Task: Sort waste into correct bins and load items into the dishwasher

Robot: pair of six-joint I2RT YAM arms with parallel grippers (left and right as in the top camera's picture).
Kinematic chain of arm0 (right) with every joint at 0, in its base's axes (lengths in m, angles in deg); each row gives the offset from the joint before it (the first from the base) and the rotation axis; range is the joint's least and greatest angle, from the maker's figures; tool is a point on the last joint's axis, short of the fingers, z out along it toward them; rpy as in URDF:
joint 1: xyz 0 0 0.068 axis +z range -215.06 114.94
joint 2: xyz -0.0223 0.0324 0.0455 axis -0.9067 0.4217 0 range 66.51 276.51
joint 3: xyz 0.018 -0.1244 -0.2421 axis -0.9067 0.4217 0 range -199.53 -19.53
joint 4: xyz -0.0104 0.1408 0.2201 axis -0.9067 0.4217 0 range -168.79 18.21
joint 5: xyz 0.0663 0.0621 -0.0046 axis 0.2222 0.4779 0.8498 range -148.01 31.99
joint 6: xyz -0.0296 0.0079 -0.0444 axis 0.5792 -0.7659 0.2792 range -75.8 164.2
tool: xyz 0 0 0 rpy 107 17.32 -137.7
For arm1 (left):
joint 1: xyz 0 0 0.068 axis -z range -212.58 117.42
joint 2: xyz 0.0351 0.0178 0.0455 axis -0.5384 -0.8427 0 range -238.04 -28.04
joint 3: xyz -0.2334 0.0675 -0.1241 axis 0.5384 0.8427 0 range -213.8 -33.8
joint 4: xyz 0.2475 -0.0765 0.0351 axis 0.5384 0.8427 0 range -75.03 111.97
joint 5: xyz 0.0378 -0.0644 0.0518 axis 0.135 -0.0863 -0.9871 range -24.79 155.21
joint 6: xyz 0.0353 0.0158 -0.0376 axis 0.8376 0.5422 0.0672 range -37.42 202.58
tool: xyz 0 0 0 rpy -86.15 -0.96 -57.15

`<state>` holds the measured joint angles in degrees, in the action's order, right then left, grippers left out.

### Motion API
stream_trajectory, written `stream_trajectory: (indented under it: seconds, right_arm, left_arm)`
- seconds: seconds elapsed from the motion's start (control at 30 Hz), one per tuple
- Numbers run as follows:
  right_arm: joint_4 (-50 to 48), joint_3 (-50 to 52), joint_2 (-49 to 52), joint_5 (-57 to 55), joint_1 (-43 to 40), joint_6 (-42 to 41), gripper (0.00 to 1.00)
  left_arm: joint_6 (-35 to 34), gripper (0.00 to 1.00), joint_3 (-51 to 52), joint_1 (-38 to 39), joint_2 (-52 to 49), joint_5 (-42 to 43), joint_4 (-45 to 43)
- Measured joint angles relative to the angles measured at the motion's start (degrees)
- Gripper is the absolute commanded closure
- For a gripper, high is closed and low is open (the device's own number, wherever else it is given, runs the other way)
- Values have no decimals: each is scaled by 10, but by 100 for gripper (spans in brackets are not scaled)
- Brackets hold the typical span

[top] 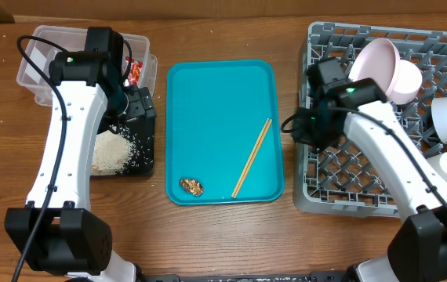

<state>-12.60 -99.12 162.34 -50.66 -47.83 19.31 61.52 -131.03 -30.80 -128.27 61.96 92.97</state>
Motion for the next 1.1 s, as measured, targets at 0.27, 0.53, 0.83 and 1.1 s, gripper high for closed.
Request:
stream_trajectory:
  seconds: [0.27,0.53,0.83,1.1]
  right_arm:
    - [-91,0,0,67,83,6,37]
    - [-102,-4,48,75,116,-45,35]
    - [-117,-4,160,75,160,-82,36]
    - [-135,-4,190,75,166,-95,36]
  left_arm:
    - [0,6,0,0,0,0,0]
    - [0,6,0,0,0,0,-1]
    - [0,6,0,0,0,0,-2]
    - [0,6,0,0,0,0,-2]
